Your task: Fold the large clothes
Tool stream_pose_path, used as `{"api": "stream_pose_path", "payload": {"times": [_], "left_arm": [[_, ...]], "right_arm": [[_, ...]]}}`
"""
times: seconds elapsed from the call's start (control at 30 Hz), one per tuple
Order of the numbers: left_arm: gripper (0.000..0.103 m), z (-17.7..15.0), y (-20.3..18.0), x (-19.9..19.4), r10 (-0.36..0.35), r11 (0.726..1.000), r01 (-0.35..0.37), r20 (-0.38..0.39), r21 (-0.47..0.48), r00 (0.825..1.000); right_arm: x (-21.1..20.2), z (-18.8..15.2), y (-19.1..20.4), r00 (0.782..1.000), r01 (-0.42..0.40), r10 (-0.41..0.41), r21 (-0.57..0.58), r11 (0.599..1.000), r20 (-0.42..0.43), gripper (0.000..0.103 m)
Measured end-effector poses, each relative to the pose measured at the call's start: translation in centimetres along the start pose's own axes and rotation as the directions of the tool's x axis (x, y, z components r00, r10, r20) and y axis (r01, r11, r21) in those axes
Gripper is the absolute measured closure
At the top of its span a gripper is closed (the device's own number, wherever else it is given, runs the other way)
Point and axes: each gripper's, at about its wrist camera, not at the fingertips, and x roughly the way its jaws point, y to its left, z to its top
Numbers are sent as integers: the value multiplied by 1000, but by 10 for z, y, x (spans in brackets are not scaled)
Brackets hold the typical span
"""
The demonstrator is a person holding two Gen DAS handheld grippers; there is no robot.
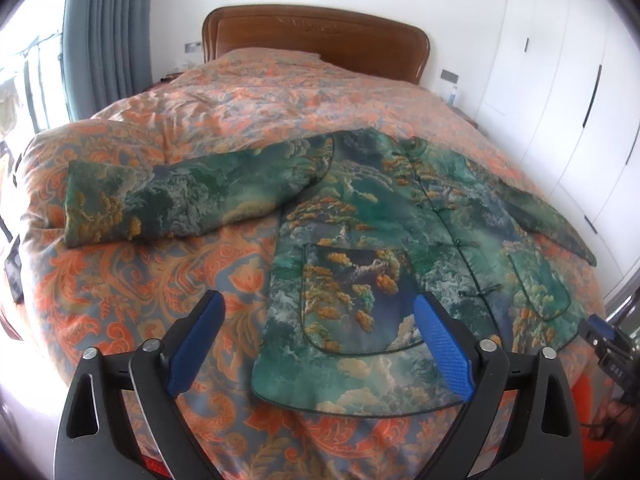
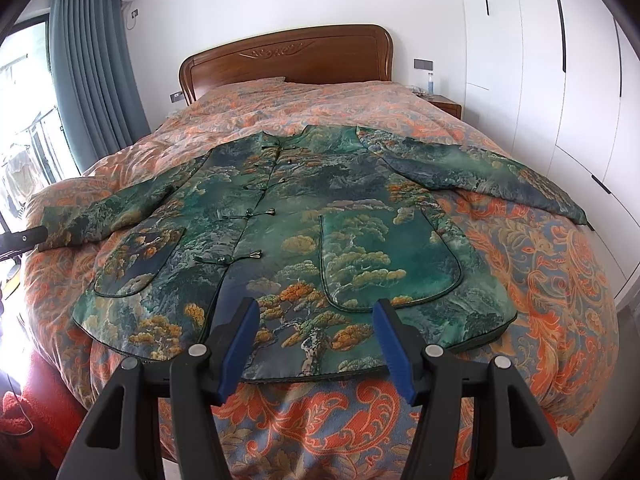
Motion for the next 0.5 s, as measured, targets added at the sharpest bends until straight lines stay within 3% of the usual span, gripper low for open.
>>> {"api": "stream_pose_path", "payload": {"times": [0.13,0.5], "left_arm": [[5,-5,2,10,30,1000,-30,-16,2,999],[5,-19,12,22,13,999,-17,-95,-46,995]], "right_arm": [[1,0,-3,1000,7,-7,7,1000,-1,43],[5,-3,-27,999,29,-25,106,994,-33,43]]}}
